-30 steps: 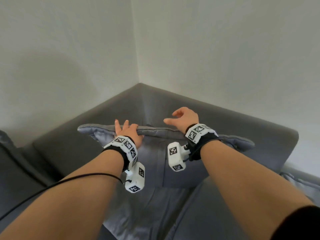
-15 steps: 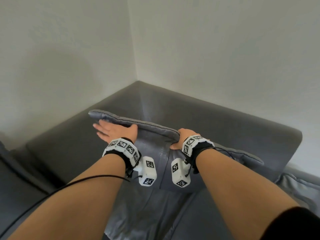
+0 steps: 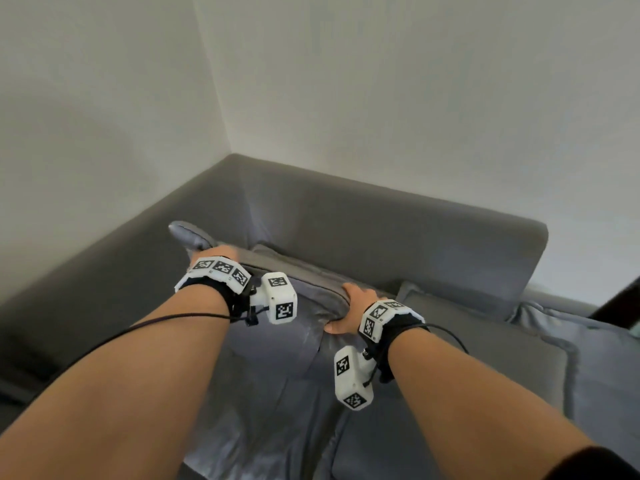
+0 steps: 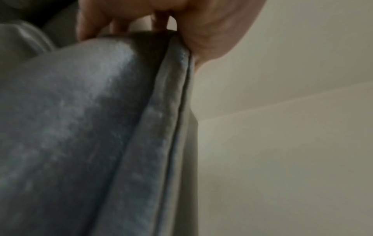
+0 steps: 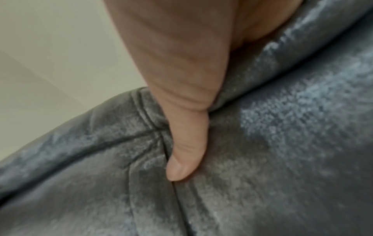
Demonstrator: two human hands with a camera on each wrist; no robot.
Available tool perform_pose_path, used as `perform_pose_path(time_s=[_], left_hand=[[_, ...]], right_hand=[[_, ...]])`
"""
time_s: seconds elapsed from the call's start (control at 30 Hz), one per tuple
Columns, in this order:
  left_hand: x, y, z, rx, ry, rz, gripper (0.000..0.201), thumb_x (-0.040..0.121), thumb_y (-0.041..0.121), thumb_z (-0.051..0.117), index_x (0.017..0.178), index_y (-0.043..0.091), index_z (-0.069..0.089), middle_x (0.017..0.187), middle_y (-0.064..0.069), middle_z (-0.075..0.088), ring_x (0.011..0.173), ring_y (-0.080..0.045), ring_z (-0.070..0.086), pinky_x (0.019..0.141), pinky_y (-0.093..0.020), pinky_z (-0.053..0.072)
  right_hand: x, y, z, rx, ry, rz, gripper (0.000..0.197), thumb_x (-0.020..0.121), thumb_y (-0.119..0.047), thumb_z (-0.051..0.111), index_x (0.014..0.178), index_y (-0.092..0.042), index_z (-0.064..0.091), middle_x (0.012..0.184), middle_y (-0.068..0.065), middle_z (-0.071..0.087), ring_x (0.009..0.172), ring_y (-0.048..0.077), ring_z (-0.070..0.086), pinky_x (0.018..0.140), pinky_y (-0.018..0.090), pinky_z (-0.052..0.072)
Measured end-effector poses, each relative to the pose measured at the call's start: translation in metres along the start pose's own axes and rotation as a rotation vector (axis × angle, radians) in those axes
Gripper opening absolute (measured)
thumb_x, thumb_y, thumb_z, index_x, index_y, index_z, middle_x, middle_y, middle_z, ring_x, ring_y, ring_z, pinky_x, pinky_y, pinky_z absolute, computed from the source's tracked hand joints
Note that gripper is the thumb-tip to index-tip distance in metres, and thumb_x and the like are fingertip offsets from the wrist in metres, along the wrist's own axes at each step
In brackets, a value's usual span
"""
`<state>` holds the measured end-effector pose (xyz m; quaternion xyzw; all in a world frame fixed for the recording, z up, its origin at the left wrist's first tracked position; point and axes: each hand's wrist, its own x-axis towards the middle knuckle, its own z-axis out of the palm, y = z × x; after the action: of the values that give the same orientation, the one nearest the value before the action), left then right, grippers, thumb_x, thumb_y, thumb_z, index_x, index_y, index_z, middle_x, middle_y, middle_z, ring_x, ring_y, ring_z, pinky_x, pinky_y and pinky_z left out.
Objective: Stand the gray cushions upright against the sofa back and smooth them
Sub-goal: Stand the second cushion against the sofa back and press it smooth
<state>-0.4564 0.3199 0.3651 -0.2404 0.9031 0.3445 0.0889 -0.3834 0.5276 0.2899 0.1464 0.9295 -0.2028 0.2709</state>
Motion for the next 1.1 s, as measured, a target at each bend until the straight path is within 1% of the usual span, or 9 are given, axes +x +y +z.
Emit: perform_pose_path(time_s=[0.03,0.1,0.17,0.43,0.57,0.77,0.9,1.0,1.1], left_hand=[[-0.005,-0.005,-0.003,0.018,0.001,0.033,0.043,0.099,0.010,0.041,0.138,-0.005,0.042,0.143,-0.025,0.043,0.131,-0.036,0.045,0.068,-0.005,0.047],[-0.007,-0.013,-0.009,0.114,0.067,0.094,0.036,0.093,0.005,0.045,0.127,-0.006,0.053,0.132,-0.027,0.053,0.122,-0.039,0.053,0.088,-0.028,0.049],[-0.007,-0.020,-0.019,0.030,0.122,0.071,0.030,0.090,0.008,0.047,0.115,-0.003,0.059,0.123,-0.025,0.059,0.114,-0.041,0.056,0.087,-0.037,0.044],[-0.011,-0.033,-0.053,-0.061,0.229,0.352,0.021,0.091,0.018,0.051,0.100,0.003,0.064,0.108,-0.021,0.067,0.104,-0.039,0.060,0.079,-0.033,0.042],[-0.011,-0.048,-0.064,-0.133,0.216,0.447,0.010,0.091,0.015,0.051,0.087,0.013,0.061,0.095,-0.018,0.066,0.097,-0.036,0.060,0.069,-0.028,0.035],[0.004,-0.114,-0.074,-0.126,0.085,0.435,0.020,0.091,0.008,0.052,0.100,0.002,0.068,0.104,-0.021,0.069,0.101,-0.036,0.062,0.080,-0.032,0.043],[0.012,-0.159,-0.075,-0.167,-0.052,0.404,0.022,0.085,0.013,0.059,0.096,0.000,0.072,0.097,-0.022,0.072,0.097,-0.033,0.066,0.090,-0.041,0.052],[0.014,-0.183,-0.079,-0.094,-0.144,0.362,0.019,0.086,0.005,0.056,0.094,-0.001,0.072,0.098,-0.023,0.072,0.088,-0.024,0.062,0.089,-0.040,0.052],[0.016,-0.207,-0.079,-0.066,-0.116,0.284,0.021,0.087,0.000,0.052,0.088,0.005,0.073,0.093,-0.016,0.072,0.086,-0.025,0.062,0.086,-0.036,0.052]], right_hand=[[-0.003,-0.001,0.007,0.021,0.004,0.027,0.124,0.040,-0.077,0.066,0.146,-0.037,0.017,0.152,0.006,0.030,0.137,0.038,0.032,0.107,0.062,0.030],[-0.010,-0.003,0.021,0.066,0.034,0.082,0.114,0.053,-0.072,0.071,0.147,-0.035,0.016,0.152,0.007,0.028,0.138,0.040,0.028,0.107,0.062,0.029],[-0.017,-0.012,0.037,0.102,0.079,0.127,0.109,0.061,-0.067,0.072,0.147,-0.032,0.015,0.151,0.008,0.027,0.138,0.041,0.026,0.108,0.063,0.028],[-0.038,-0.070,0.100,0.243,0.044,0.208,0.125,0.069,-0.067,0.067,0.150,-0.025,-0.018,0.158,0.015,0.008,0.143,0.041,0.020,0.115,0.053,0.022],[-0.035,-0.092,0.120,0.292,-0.143,0.030,0.151,0.051,-0.068,0.078,0.146,-0.020,-0.029,0.161,0.010,0.008,0.146,0.030,0.021,0.117,0.045,0.024],[-0.033,-0.135,0.077,0.407,0.152,-0.064,0.135,0.065,-0.029,0.087,0.150,-0.027,-0.018,0.160,0.012,-0.001,0.145,0.032,0.023,0.115,0.042,0.026],[-0.029,-0.160,0.047,0.115,0.392,-0.193,0.117,0.077,0.000,0.069,0.148,-0.044,-0.013,0.161,0.000,-0.012,0.146,0.038,0.011,0.105,0.046,0.037],[-0.020,-0.177,0.042,-0.158,0.332,-0.281,0.110,0.076,0.007,0.058,0.147,-0.050,-0.005,0.158,-0.006,-0.023,0.146,0.038,-0.011,0.102,0.050,0.040],[-0.011,-0.195,0.053,-0.374,0.171,-0.364,0.089,0.076,-0.001,0.062,0.145,-0.040,0.022,0.160,-0.007,-0.018,0.144,0.037,-0.022,0.108,0.064,0.027]])
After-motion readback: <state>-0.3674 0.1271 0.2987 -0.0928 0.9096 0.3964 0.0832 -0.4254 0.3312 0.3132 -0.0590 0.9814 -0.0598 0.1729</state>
